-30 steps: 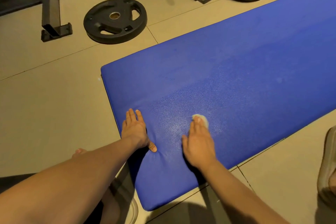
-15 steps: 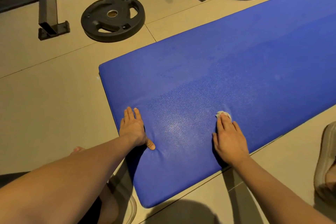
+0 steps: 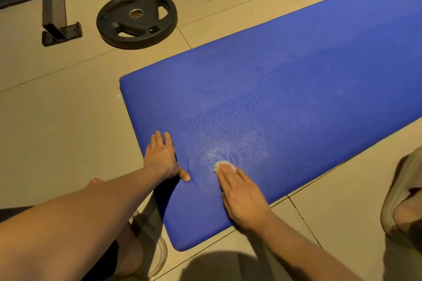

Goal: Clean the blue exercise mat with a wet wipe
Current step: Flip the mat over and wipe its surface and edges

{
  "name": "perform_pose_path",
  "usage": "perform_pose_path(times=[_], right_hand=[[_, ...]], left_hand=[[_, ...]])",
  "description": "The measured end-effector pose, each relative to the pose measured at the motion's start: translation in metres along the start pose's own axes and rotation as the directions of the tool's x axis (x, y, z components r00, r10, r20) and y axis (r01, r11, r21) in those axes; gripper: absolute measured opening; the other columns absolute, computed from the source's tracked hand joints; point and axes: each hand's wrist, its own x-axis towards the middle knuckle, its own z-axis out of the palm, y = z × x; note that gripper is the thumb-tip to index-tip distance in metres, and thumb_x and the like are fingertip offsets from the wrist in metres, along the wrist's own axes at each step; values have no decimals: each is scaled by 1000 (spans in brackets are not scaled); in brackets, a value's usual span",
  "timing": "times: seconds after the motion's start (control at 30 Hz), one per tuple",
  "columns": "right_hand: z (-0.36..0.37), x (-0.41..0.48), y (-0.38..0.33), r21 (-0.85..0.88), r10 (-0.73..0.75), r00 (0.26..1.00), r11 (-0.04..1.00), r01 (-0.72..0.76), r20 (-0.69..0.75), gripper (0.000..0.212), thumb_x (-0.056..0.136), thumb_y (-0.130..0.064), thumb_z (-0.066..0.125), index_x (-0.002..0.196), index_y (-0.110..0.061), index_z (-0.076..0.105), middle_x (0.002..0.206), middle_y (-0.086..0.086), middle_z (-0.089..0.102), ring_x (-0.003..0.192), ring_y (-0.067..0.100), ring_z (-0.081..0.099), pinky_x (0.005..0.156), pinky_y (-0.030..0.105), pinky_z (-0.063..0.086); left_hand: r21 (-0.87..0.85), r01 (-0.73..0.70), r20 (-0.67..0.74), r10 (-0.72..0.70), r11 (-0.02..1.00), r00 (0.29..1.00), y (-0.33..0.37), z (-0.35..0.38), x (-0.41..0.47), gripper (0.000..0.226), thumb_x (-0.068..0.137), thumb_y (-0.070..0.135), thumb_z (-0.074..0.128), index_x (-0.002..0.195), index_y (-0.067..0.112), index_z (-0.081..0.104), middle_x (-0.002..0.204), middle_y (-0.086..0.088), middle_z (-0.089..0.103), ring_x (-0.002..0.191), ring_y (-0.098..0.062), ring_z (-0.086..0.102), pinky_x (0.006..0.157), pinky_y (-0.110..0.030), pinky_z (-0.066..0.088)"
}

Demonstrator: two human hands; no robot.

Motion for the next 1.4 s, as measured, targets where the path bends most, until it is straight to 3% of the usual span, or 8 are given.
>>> perform_pose_path(times=[0.13,0.3,0.47,0.57,0.8,0.97,1.2,1.4], right_hand=[[-10,-2,63,-69,207,978,976,-207,-3,65,93,-23,59,152,-2,40,157,16,41,146,33,38,116,49,37],[-19,5,75,-12,424,903,905,-425,72,60,97,-24,57,151,-3,42,157,16,42,147,33,37,118,50,35],[-52,22,61,85,474,849,860,-503,233,54,104,-32,41,152,-10,37,158,8,36,141,28,42,114,42,37],[-72,23,55,118,441,795,841,-528,416,50,102,-29,43,149,-12,39,159,8,34,133,34,49,108,44,41],[-54,1,12,122,423,801,850,-513,423,64,100,-37,42,155,-7,26,161,12,29,146,30,31,120,42,29],[-15,-15,-42,145,339,924,920,-365,176,70,99,-29,47,157,3,24,163,21,26,150,39,26,125,46,21],[0,-29,-62,-27,-11,983,999,17,183,79,93,-31,55,157,1,23,164,21,24,152,37,21,123,50,17],[-12,-15,24,-64,336,936,942,-331,104,64,103,-37,43,157,-5,31,163,16,30,153,32,22,121,52,24]], left_hand=[[30,-58,-96,60,998,993,4,9,-19,133,58,71,86,157,11,21,163,-16,22,151,-34,24,116,-44,36],[84,-250,-269,264,964,926,6,24,-54,29,96,37,65,115,15,64,115,-3,61,107,-26,59,81,-34,45],[5,-275,-148,272,962,951,15,26,-80,34,105,39,50,84,14,58,88,-1,63,78,-21,56,68,-33,43],[-7,-276,-129,272,961,953,19,26,-87,14,101,26,56,100,12,60,109,-6,61,97,-22,58,73,-32,42],[191,-212,136,188,958,973,15,51,-101,145,61,68,87,161,7,1,166,-21,3,153,-42,8,122,-47,26],[254,-151,86,133,955,987,25,68,-101,152,62,60,90,159,-2,-9,165,-30,-11,153,-49,-5,123,-51,25],[273,-153,55,143,950,988,27,71,-100,145,63,57,89,159,-3,-2,164,-32,-3,153,-49,4,119,-48,33],[253,-189,28,188,949,982,19,70,-104,149,58,68,87,160,3,0,166,-26,-1,153,-46,6,120,-49,30]])
